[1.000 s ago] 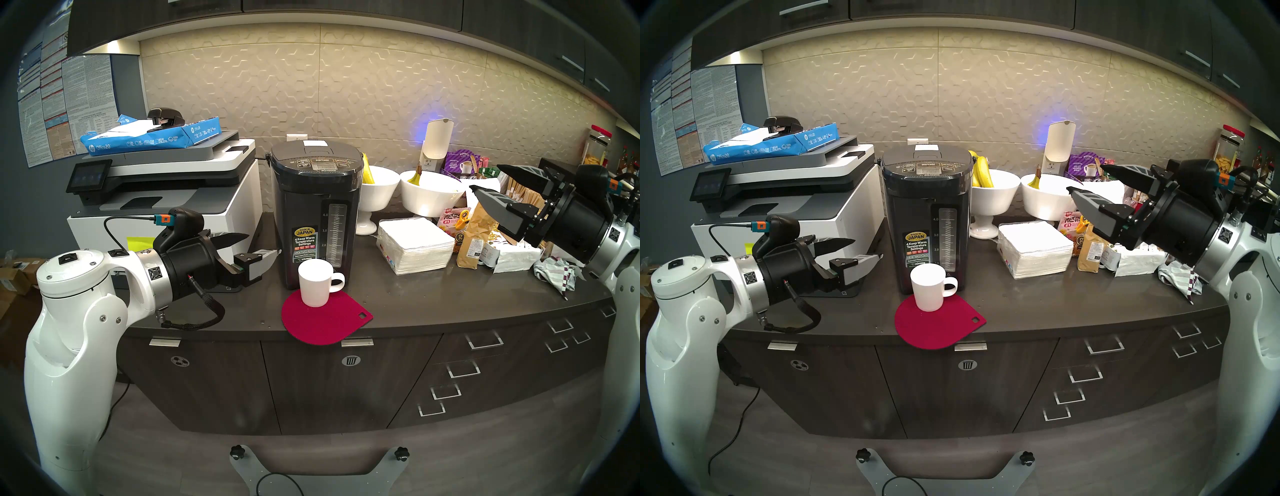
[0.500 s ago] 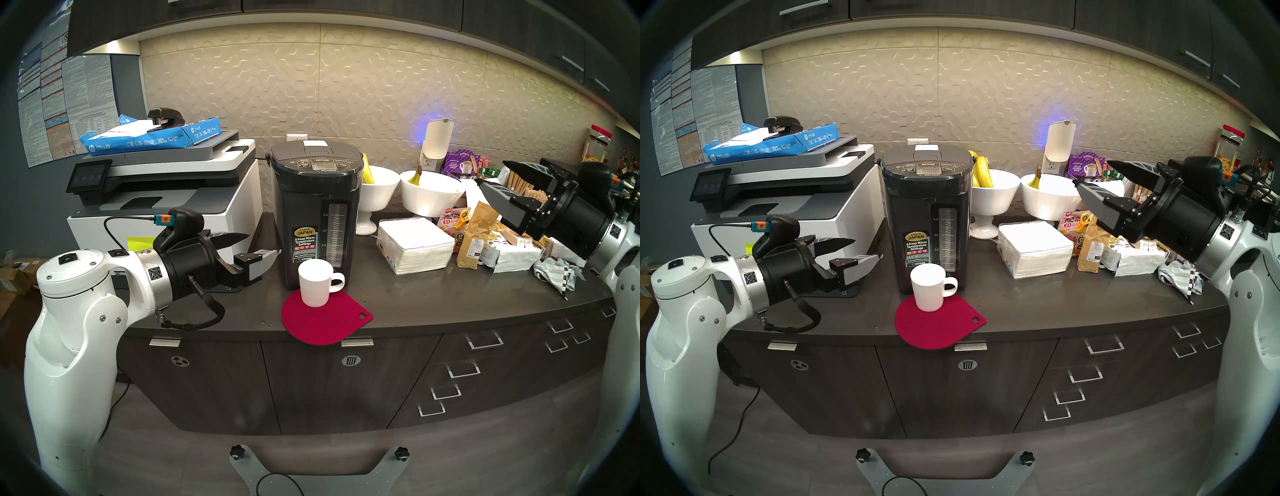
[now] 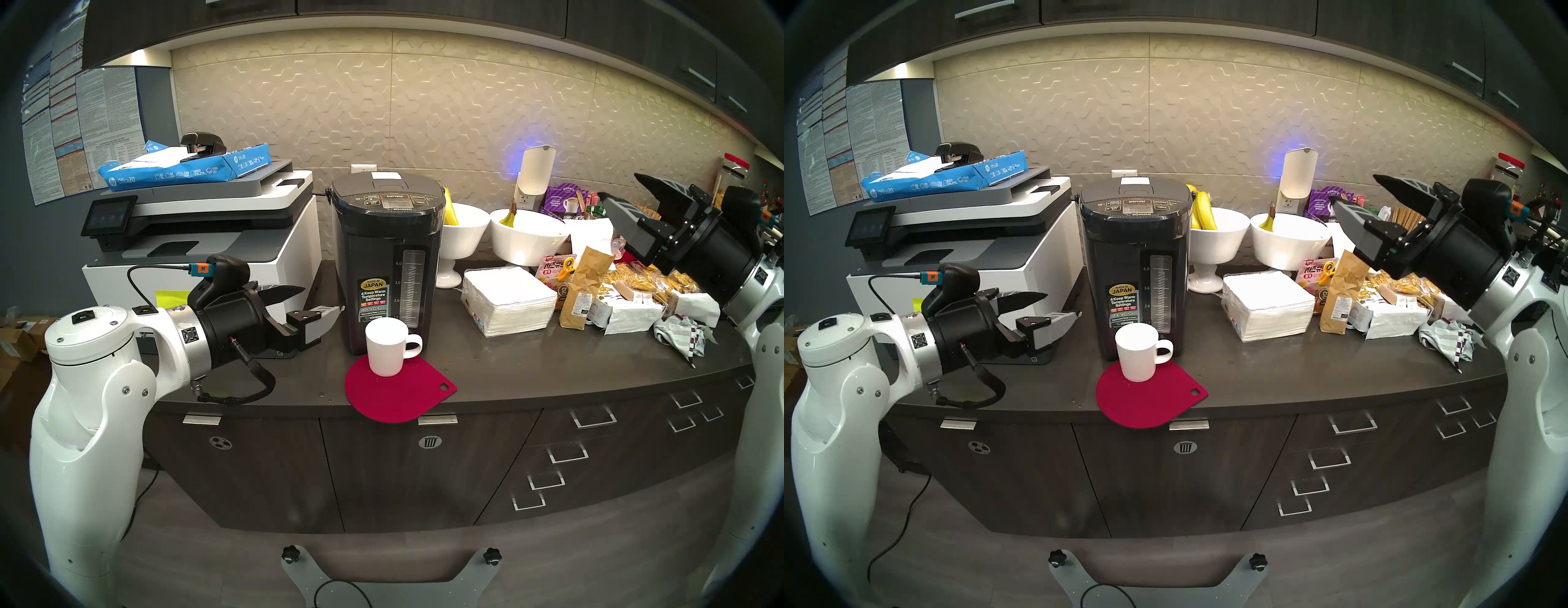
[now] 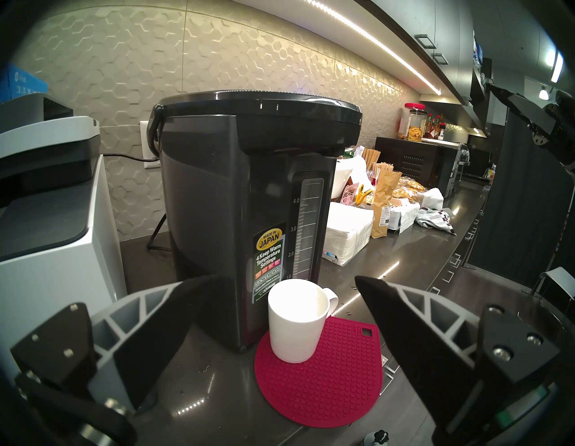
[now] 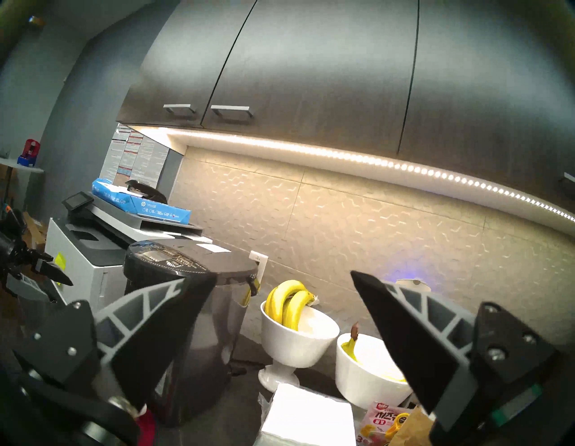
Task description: Press the water dispenser button and fill the cup
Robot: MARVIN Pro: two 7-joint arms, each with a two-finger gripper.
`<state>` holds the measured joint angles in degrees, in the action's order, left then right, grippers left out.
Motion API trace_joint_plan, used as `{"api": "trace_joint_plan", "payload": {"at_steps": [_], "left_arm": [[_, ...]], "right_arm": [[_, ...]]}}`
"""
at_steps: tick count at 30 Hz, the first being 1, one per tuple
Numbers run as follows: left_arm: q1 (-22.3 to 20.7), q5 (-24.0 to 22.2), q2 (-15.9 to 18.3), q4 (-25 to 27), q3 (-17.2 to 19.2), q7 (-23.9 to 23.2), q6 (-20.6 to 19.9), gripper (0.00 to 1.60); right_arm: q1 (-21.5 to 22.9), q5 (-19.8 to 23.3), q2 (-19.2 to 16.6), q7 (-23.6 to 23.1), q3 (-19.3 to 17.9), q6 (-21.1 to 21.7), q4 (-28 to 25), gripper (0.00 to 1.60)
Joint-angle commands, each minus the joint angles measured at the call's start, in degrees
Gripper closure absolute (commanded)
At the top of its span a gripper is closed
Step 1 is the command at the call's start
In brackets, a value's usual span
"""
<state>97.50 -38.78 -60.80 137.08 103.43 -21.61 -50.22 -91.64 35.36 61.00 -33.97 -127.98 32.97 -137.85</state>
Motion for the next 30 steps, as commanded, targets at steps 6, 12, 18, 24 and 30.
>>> {"api": "trace_joint_plan", "payload": {"at_steps": [6, 12, 18, 24, 30], "left_arm": [[-0.03, -0.01, 0.01, 0.57, 0.01, -0.01, 0.02, 0.0], [-0.03, -0.01, 0.01, 0.56, 0.0, -0.02, 0.02, 0.0], [-0.05, -0.01, 0.02, 0.53, 0.0, -0.03, 0.03, 0.0], [-0.04, -0.01, 0.01, 0.54, 0.0, -0.03, 0.03, 0.0], [-0.03, -0.01, 0.01, 0.56, 0.01, -0.02, 0.02, 0.0]], "right_arm": [[0.05, 0.94, -1.1, 1.2, 0.26, 4.74, 0.18, 0.0], [2.82, 0.04, 2.16, 3.9, 0.05, 0.22, 0.11, 0.0], [5.44, -0.64, 4.24, 5.37, -0.88, -5.33, -0.45, 0.0], [7.73, 0.42, 7.03, 7.29, -1.47, -9.14, -0.53, 0.0], [8.04, 1.08, 7.69, 7.87, -1.43, -10.35, -0.39, 0.0]]}}
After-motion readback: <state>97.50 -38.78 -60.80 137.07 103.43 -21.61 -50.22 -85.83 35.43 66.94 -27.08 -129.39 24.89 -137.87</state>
